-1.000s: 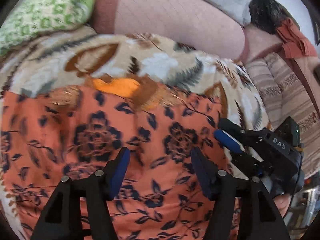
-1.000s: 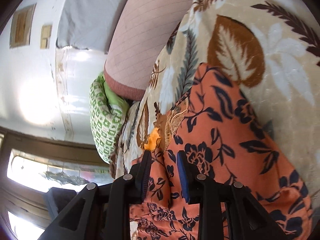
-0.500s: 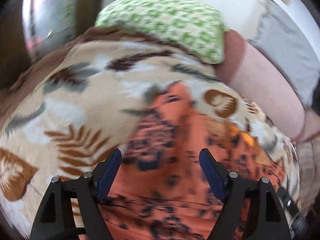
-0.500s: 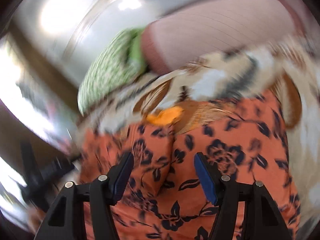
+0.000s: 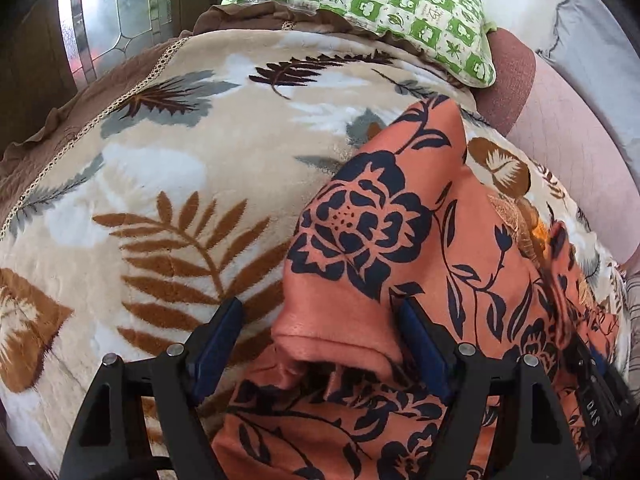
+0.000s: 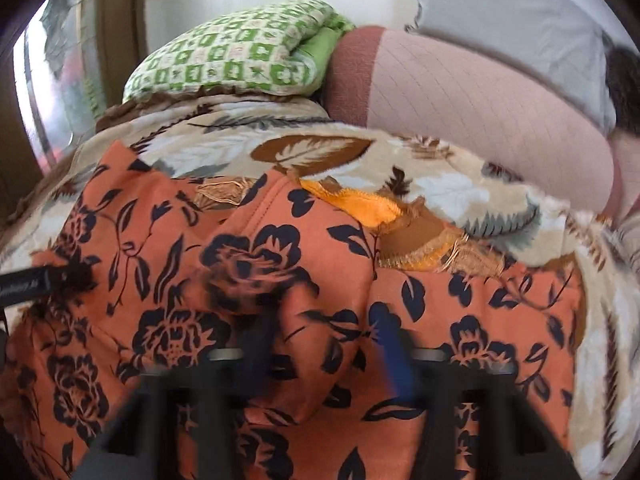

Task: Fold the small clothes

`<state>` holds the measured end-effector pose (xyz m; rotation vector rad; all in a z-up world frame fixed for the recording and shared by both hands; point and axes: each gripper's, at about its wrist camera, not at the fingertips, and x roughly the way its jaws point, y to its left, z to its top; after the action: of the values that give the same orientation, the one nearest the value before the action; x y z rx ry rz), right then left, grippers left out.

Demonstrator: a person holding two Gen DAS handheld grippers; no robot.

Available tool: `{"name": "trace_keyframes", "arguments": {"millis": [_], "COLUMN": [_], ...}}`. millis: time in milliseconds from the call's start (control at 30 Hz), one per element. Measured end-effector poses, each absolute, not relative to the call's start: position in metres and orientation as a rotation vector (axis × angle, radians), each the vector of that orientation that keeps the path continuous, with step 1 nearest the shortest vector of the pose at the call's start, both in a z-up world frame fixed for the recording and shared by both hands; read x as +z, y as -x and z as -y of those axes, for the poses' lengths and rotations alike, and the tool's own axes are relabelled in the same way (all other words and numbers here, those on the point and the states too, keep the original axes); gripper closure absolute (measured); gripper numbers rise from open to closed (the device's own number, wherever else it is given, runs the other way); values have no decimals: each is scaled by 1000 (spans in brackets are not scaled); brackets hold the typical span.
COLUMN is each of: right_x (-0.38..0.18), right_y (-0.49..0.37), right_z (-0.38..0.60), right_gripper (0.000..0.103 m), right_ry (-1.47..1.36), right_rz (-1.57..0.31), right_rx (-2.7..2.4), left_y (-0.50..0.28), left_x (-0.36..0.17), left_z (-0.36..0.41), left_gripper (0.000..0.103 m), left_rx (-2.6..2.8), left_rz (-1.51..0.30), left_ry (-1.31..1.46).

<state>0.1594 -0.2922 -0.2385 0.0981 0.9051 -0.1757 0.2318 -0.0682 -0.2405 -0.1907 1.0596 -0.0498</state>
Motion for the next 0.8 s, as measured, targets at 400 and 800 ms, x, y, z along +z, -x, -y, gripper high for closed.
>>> {"name": "trace_keyframes", "arguments": {"millis": [400,800], "right_x": [-254,-221], "right_y": [-82,-43], "right_z": [399,447], "right_gripper": [93,6], "right_ry": [-827,-938], "right_rz": [-910,-695], "right_rx": [-232,-296], "left_y": [-233,-242], "left_x": [-215,-238], "left_z": [69,85], "left_gripper": [23,23], "left_rx": [5,-75], "left_rz": [-888,-1016], "left_ry": [167,45]}}
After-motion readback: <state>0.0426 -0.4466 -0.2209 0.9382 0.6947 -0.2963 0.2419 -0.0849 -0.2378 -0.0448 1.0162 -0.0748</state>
